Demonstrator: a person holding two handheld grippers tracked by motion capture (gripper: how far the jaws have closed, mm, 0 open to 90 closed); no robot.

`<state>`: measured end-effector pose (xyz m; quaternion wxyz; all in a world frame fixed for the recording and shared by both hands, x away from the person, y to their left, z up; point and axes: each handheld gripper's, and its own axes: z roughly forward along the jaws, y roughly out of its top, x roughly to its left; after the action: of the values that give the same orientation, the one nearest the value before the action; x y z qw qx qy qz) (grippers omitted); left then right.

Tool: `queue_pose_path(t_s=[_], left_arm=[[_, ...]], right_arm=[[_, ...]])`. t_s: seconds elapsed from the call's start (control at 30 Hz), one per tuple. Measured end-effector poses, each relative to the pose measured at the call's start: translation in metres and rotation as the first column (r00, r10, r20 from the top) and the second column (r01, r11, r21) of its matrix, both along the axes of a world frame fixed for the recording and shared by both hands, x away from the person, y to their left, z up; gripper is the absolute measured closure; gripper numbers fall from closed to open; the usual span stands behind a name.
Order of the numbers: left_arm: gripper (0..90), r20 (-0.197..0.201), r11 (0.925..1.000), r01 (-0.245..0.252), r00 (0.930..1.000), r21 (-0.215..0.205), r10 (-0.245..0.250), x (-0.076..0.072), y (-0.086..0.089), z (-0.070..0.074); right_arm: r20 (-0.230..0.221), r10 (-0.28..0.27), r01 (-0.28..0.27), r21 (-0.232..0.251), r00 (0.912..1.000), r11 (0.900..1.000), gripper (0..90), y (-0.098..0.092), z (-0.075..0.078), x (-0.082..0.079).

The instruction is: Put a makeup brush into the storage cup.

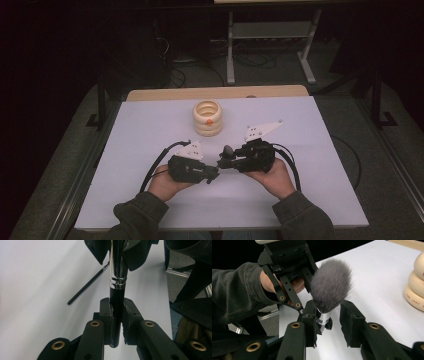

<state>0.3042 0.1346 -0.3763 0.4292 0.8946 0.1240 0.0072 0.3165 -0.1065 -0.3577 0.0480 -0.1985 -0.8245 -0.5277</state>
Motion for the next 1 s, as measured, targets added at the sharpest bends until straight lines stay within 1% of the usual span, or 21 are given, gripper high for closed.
queue_pose_path(t_s=[0.1,0.13,0.23,0.33,0.4,0.43,0.47,0.5,0.53,0.57,0.63,0.67,0.7,0.83,0.9,0.93,0.97,1.0], left_arm=[[79.4,-0.003,1.0,-0.006,1.0,-0.003,0.006,0.0,0.001,0.0],[79.4,-0.007,0.9999,-0.009,0.9999,-0.01,0.008,0.001,0.001,0.0],[79.3,-0.008,1.0,-0.009,0.9999,-0.004,0.009,0.001,0.001,0.0],[78.9,-0.003,0.9998,-0.019,0.9998,-0.001,0.019,-0.001,0.002,-0.001],[77.8,-0.013,0.9994,-0.035,0.9993,-0.002,0.035,-0.001,0.003,-0.001],[76.0,-0.009,0.9994,-0.035,0.9994,0.005,0.035,-0.001,0.004,-0.001],[73.4,-0.016,0.9992,-0.038,0.9991,0.013,0.038,-0.001,0.004,-0.001],[69.9,-0.033,0.9989,-0.044,0.9985,0.019,0.044,-0.001,0.005,-0.002],[67.0,-0.03,0.9979,-0.059,0.9978,0.029,0.06,-0.002,0.006,-0.002],[66.7,-0.014,0.9975,-0.061,0.998,0.036,0.061,-0.003,0.008,-0.003],[65.7,-0.009,0.9969,-0.072,0.9973,0.03,0.073,-0.004,0.012,-0.002],[64.6,-0.002,0.9965,-0.076,0.9971,0.034,0.076,-0.004,0.013,-0.002],[63.6,-0.009,0.9957,-0.085,0.9963,0.036,0.085,-0.005,0.014,-0.002],[62.0,0.009,0.9941,-0.105,0.9945,0.027,0.105,-0.007,0.022,-0.001],[61.4,0.014,0.9941,-0.106,0.9943,0.024,0.106,-0.007,0.025,0.0],[60.5,0.021,0.9922,-0.123,0.9922,0.018,0.123,-0.008,0.029,0.0],[60.1,0.021,0.9922,-0.123,0.9922,0.018,0.123,-0.008,0.029,0.0],[59.7,0.023,0.9906,-0.137,0.9904,0.011,0.136,-0.01,0.033,0.0]], right_arm=[[0.004,-0.007,0.007,0.014,1.0,1.0,68.5,-0.001,0.001,-0.001],[0.004,-0.008,0.008,0.019,1.0,1.0,69.6,-0.001,0.001,-0.001],[0.004,0.005,-0.005,0.03,1.0,1.0,75.8,0.0,0.0,-0.001],[0.003,0.009,-0.009,0.025,1.0,1.0,76.7,0.001,0.0,0.0],[-0.006,0.014,-0.014,0.022,0.9999,1.0,76.9,0.002,0.0,0.001],[-0.007,0.015,-0.014,0.015,0.9999,1.0,77.0,0.002,0.001,0.002],[-0.001,0.009,-0.009,0.003,1.0,1.0,77.0,0.002,0.001,0.002],[-0.002,0.009,-0.009,-0.004,1.0,1.0,77.0,0.002,0.001,0.003],[-0.005,0.005,-0.005,-0.008,1.0,1.0,77.0,0.001,0.001,0.004],[-0.003,0.005,-0.005,-0.019,1.0,1.0,77.1,0.001,0.002,0.005],[-0.001,0.001,-0.002,-0.038,1.0,0.999,77.1,0.0,0.003,0.007],[-0.002,-0.002,0.002,-0.042,1.0,0.999,77.1,-0.001,0.004,0.008],[-0.002,-0.003,0.002,-0.047,1.0,0.999,77.1,-0.001,0.005,0.01],[0.002,-0.01,0.01,-0.074,0.9999,0.997,77.1,-0.004,0.007,0.014],[0.001,-0.014,0.014,-0.083,0.9999,0.996,77.1,-0.005,0.008,0.017],[-0.004,-0.02,0.019,-0.085,0.9998,0.996,77.1,-0.005,0.008,0.018],[-0.006,-0.021,0.02,-0.088,0.9998,0.996,77.1,-0.006,0.009,0.02],[-0.003,-0.022,0.022,-0.088,0.9997,0.996,77.1,-0.007,0.009,0.022]])
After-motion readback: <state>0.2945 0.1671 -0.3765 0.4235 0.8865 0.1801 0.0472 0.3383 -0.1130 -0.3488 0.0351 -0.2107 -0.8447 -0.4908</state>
